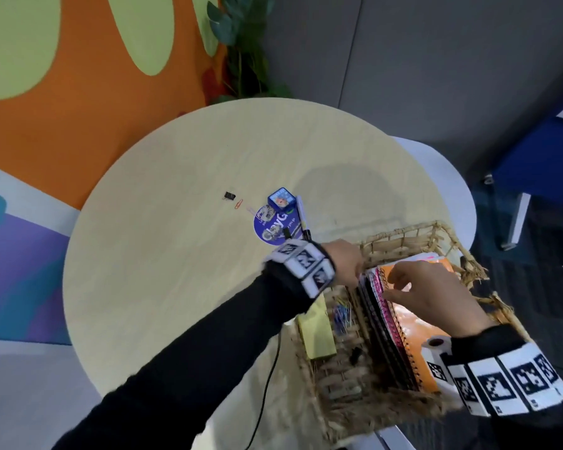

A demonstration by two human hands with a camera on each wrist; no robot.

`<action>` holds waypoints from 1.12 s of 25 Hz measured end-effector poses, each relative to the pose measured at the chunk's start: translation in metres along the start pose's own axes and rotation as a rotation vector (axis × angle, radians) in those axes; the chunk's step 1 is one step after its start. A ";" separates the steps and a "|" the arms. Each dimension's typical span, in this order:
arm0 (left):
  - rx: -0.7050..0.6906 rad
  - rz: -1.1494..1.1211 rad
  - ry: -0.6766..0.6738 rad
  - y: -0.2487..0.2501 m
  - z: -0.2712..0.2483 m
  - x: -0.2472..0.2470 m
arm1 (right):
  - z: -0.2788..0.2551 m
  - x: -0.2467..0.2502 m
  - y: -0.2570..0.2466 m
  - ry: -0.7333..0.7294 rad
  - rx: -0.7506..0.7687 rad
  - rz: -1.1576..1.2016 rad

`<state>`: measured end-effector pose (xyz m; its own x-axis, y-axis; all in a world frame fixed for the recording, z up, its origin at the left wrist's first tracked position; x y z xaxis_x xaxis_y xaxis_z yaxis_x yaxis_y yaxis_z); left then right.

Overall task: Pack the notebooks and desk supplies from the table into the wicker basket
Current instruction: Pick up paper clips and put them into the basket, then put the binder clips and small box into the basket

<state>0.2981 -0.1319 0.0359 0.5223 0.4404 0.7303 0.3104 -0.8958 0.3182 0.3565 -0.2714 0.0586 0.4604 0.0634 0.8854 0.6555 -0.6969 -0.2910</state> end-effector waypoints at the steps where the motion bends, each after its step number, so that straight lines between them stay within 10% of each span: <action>1: -0.024 -0.125 0.120 -0.017 -0.010 0.013 | 0.008 0.009 -0.011 0.037 0.048 0.029; 6: 0.246 -0.619 0.689 -0.150 -0.055 0.018 | 0.077 0.051 -0.089 0.163 0.309 0.060; 10: 0.543 -0.782 0.884 -0.231 -0.058 -0.011 | 0.173 0.026 -0.148 0.012 0.396 -0.120; 16: 0.598 -0.783 0.852 -0.275 -0.029 -0.014 | 0.258 -0.050 -0.168 -0.331 0.362 -0.443; 28: 0.290 -0.113 0.493 -0.299 0.042 0.018 | 0.210 0.002 -0.161 -0.066 0.372 -0.143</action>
<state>0.2480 0.1462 -0.0716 0.0633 0.3896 0.9188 0.5834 -0.7614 0.2827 0.3778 -0.0090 0.0308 0.3782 0.1947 0.9050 0.8820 -0.3727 -0.2884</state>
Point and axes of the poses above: each hand's wrist, its own z-axis towards the middle knuckle, its own x-axis out of the back of the hand, y = z × x, the point moved 3 cm from there along z, towards the middle knuckle, and after that the axes turned 1 degree about y, right-handed, at the moved point
